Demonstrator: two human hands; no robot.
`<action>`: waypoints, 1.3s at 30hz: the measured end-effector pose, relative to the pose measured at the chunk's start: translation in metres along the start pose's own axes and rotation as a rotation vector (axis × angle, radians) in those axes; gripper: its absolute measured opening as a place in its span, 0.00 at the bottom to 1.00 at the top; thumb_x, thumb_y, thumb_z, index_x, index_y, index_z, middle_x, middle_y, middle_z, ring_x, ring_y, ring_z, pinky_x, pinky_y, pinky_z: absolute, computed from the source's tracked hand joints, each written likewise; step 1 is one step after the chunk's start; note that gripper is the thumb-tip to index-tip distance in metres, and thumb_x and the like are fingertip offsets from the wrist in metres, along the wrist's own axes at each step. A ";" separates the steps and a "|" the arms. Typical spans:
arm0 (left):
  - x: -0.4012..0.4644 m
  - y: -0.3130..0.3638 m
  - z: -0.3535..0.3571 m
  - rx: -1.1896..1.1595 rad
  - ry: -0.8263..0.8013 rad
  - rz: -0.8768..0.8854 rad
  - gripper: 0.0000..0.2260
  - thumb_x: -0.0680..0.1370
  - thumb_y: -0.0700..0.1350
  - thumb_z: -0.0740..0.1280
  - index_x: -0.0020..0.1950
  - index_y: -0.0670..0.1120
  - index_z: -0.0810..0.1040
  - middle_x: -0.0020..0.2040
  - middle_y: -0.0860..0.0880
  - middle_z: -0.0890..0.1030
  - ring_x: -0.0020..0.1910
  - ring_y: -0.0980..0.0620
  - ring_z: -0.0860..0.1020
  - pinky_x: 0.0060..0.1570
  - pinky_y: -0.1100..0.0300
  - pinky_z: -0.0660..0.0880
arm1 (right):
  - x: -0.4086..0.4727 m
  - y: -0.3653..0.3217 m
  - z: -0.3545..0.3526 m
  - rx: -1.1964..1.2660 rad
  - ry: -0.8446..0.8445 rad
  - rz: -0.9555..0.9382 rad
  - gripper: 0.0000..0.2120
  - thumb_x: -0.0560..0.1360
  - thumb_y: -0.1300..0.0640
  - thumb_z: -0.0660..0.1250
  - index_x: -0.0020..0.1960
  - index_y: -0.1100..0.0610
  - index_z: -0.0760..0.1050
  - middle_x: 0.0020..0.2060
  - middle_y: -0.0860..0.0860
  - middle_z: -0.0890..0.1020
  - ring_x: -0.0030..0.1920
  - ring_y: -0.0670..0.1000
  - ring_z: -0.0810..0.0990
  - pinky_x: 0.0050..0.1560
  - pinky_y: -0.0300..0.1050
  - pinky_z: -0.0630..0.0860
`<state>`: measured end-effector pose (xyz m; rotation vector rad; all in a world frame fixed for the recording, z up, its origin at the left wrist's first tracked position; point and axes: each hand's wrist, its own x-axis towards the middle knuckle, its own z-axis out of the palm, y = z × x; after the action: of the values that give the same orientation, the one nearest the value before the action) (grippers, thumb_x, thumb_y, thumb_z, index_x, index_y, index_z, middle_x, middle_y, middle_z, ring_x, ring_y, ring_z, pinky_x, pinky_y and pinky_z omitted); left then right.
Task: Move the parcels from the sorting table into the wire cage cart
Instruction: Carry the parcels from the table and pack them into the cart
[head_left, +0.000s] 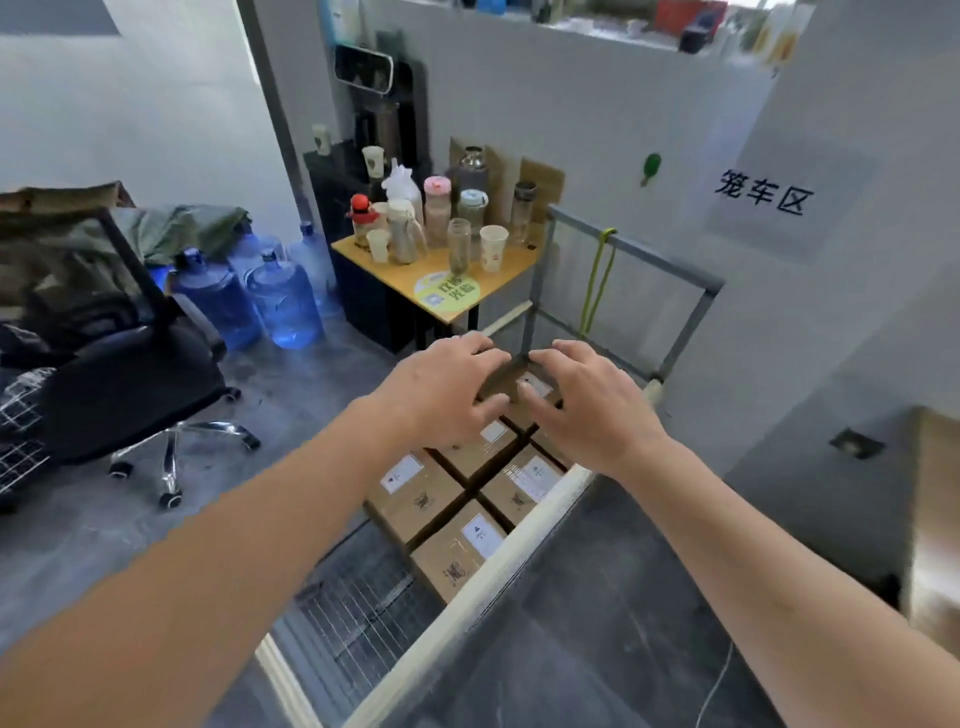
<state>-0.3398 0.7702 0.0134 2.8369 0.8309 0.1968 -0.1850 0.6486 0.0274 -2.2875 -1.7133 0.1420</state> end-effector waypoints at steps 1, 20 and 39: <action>0.003 0.011 -0.009 0.001 0.008 0.020 0.27 0.82 0.60 0.63 0.79 0.53 0.67 0.73 0.54 0.69 0.68 0.50 0.72 0.63 0.48 0.76 | -0.007 0.005 -0.014 -0.005 0.023 0.009 0.26 0.82 0.38 0.59 0.76 0.48 0.71 0.74 0.50 0.72 0.69 0.55 0.74 0.64 0.54 0.74; 0.046 0.212 -0.066 -0.133 0.138 0.375 0.25 0.84 0.57 0.63 0.80 0.54 0.65 0.78 0.55 0.67 0.74 0.52 0.70 0.70 0.51 0.72 | -0.148 0.102 -0.167 -0.091 0.239 0.235 0.30 0.82 0.38 0.60 0.81 0.49 0.64 0.81 0.51 0.64 0.77 0.53 0.68 0.74 0.52 0.68; -0.006 0.352 -0.010 -0.238 -0.111 1.023 0.22 0.84 0.56 0.62 0.78 0.56 0.68 0.77 0.56 0.67 0.71 0.52 0.72 0.69 0.53 0.72 | -0.360 0.077 -0.146 -0.072 0.439 0.928 0.27 0.82 0.39 0.63 0.79 0.45 0.68 0.80 0.46 0.65 0.78 0.49 0.66 0.73 0.48 0.67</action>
<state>-0.1636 0.4767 0.0955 2.7117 -0.6731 0.2332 -0.1836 0.2625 0.1145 -2.7088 -0.3846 -0.2294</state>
